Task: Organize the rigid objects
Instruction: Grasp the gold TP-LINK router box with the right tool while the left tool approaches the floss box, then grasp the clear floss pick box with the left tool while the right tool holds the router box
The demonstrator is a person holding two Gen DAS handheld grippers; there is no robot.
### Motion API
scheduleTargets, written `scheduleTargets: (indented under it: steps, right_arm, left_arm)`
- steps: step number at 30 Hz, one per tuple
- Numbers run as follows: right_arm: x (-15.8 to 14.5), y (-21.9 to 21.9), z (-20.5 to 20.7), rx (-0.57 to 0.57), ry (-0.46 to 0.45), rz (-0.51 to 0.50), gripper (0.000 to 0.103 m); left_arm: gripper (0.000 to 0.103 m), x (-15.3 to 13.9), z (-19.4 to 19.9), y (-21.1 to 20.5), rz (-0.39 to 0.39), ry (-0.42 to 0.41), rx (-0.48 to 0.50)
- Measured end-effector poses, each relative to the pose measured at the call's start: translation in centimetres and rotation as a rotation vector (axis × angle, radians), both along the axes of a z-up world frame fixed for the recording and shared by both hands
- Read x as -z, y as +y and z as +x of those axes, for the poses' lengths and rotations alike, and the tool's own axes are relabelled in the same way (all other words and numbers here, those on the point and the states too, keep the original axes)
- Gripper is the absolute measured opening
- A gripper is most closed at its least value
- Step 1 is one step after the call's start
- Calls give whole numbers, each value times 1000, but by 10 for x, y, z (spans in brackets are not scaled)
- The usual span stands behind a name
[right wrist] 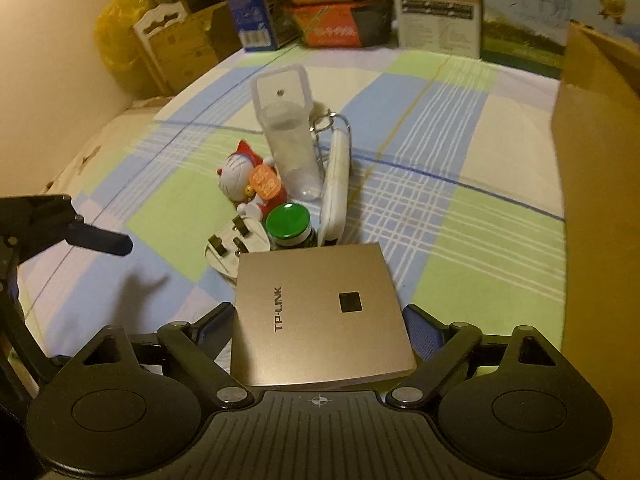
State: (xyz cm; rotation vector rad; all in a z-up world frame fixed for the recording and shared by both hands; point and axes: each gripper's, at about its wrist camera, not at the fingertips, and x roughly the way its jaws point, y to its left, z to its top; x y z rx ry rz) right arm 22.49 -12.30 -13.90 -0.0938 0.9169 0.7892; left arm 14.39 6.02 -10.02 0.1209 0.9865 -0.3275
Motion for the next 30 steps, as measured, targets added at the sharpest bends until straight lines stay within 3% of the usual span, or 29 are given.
scheduleTargets:
  steps: [5, 8, 13, 17, 21, 25, 30]
  right_arm:
    - [-16, -17, -27, 105, -46, -9, 86]
    - [-19, -35, -46, 182, -36, -2, 86]
    - [-18, -59, -74, 307, -29, -23, 86]
    - [-15, -70, -86, 366, -20, -12, 86]
    - [-11, -75, -92, 390, -16, -11, 86]
    - [-8, -76, -95, 399, -34, -24, 86]
    - [-4, -78, -94, 416, -37, -30, 86]
  left_arm:
    - [101, 0, -1, -9, 4, -23, 50]
    - [89, 0, 0, -17, 1, -54, 100]
    - [86, 8, 6, -33, 22, -66, 167]
    - [79, 14, 15, -47, 8, -53, 202]
    - [73, 20, 24, -60, 32, -59, 210]
    - [53, 26, 32, -69, 49, -38, 197]
    - [51, 28, 29, -71, 57, -7, 145]
